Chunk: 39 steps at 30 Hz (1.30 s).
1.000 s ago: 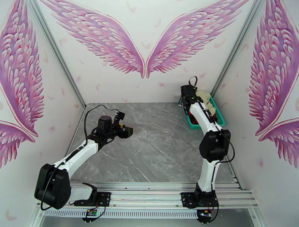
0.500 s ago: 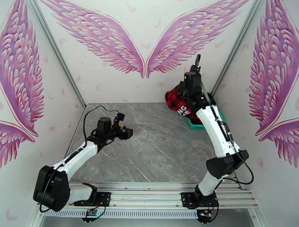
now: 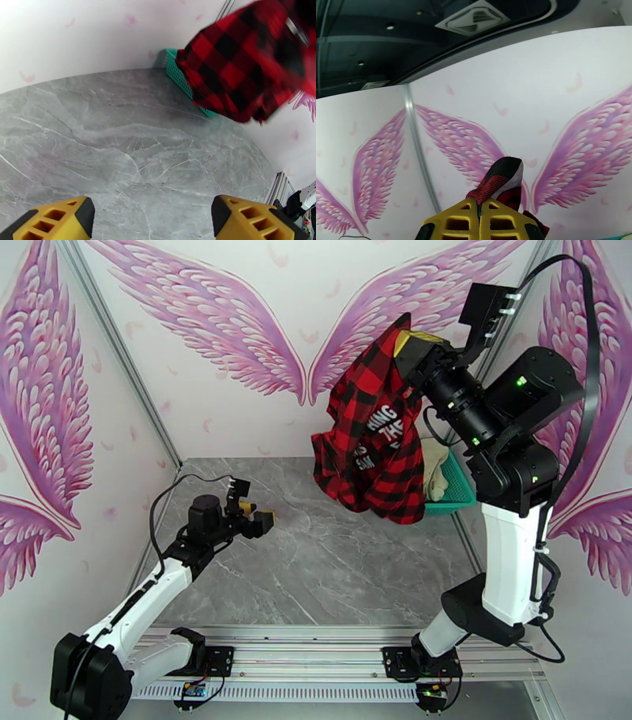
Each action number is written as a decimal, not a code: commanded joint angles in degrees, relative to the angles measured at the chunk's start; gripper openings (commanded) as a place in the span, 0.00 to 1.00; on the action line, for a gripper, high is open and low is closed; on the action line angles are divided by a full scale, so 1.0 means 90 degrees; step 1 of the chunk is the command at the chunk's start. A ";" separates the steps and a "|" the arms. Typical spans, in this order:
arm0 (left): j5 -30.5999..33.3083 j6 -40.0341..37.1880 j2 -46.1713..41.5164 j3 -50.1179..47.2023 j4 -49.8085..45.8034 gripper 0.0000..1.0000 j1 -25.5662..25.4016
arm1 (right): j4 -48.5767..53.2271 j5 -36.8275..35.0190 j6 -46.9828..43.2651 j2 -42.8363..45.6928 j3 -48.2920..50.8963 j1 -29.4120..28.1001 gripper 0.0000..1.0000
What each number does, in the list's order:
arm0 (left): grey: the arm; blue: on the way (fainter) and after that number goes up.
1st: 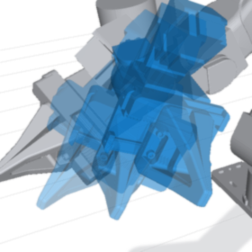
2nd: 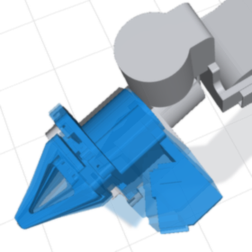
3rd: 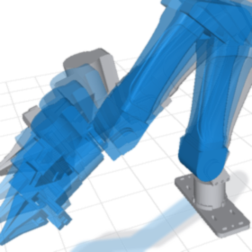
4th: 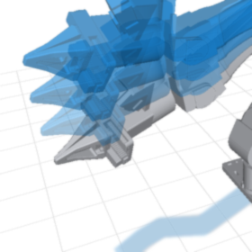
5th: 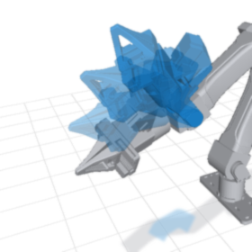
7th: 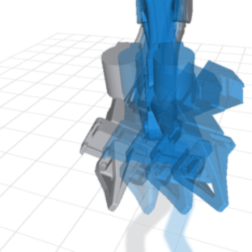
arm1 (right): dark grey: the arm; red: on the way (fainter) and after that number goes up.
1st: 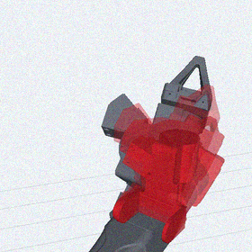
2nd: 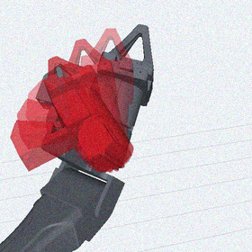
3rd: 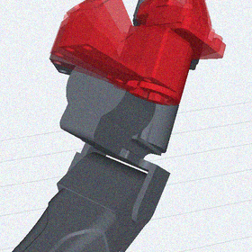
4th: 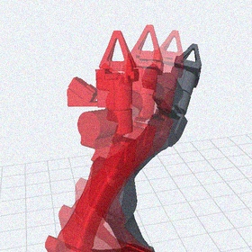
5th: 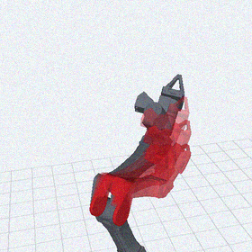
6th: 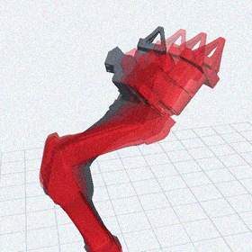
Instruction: Fold and stack the mixed laundry pile
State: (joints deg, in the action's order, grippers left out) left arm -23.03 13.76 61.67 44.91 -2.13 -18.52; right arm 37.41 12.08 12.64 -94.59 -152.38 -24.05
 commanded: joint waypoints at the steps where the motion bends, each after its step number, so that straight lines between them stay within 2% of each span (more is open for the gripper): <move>1: 0.0367 -0.0012 -0.0406 -0.0107 -0.0259 0.84 0.0036 | 0.0061 0.1090 0.0149 -0.0229 0.0462 -0.0390 0.00; 4: 0.0532 -0.0035 -0.0624 -0.0065 -0.0465 0.84 0.0074 | 0.0146 0.1075 0.0275 -0.0332 0.1279 -0.0865 0.00; 8: 0.0805 -0.0042 -0.0908 -0.0058 -0.0779 0.84 0.0119 | 0.0076 0.0670 0.0500 -0.0756 0.2261 -0.1347 0.00; 12: 0.1048 0.0003 -0.1090 -0.0086 -0.1123 0.85 0.0146 | 0.0239 0.0415 0.0743 -0.1563 0.2593 -0.1564 0.00; 13: 0.1069 -0.0005 -0.1100 -0.0074 -0.1223 0.85 0.0141 | 0.0345 0.0302 0.0744 -0.1763 0.2585 -0.1597 0.05; 15: 0.1126 0.0031 -0.1126 -0.0063 -0.1428 0.85 0.0134 | 0.0749 0.0101 0.0885 -0.2112 0.2531 -0.1605 0.36; 18: 0.1140 0.0054 -0.1153 -0.0082 -0.1607 0.85 0.0117 | 0.0919 0.0006 0.0977 -0.1998 0.2952 -0.1613 0.63; 21: 0.1283 0.0102 -0.1111 -0.0158 -0.1739 0.85 0.0044 | 0.0912 -0.0552 0.0950 -0.1396 0.3876 -0.1541 0.74; 27: 0.1346 0.0468 -0.0372 -0.0255 -0.1795 0.84 -0.0386 | 0.1361 -0.1048 0.1226 -0.0071 0.6226 -0.0590 0.73; 31: 0.2078 0.0993 0.0460 -0.0168 -0.2029 0.82 -0.0662 | 0.1746 -0.1050 0.1711 0.0893 0.7972 0.0371 0.70; 34: 0.1895 0.1131 0.1142 -0.0042 -0.1921 0.84 -0.0662 | 0.2163 -0.1196 0.2005 0.1455 0.8931 0.0866 0.72; 39: 0.0832 0.1448 0.2552 0.0330 -0.0757 0.87 -0.0623 | 0.2203 -0.1163 0.2358 0.1838 1.0495 0.1125 0.77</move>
State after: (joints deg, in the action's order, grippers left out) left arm -10.17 23.68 80.16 44.58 -15.35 -24.38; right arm 55.31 2.07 30.37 -79.29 -62.74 -14.09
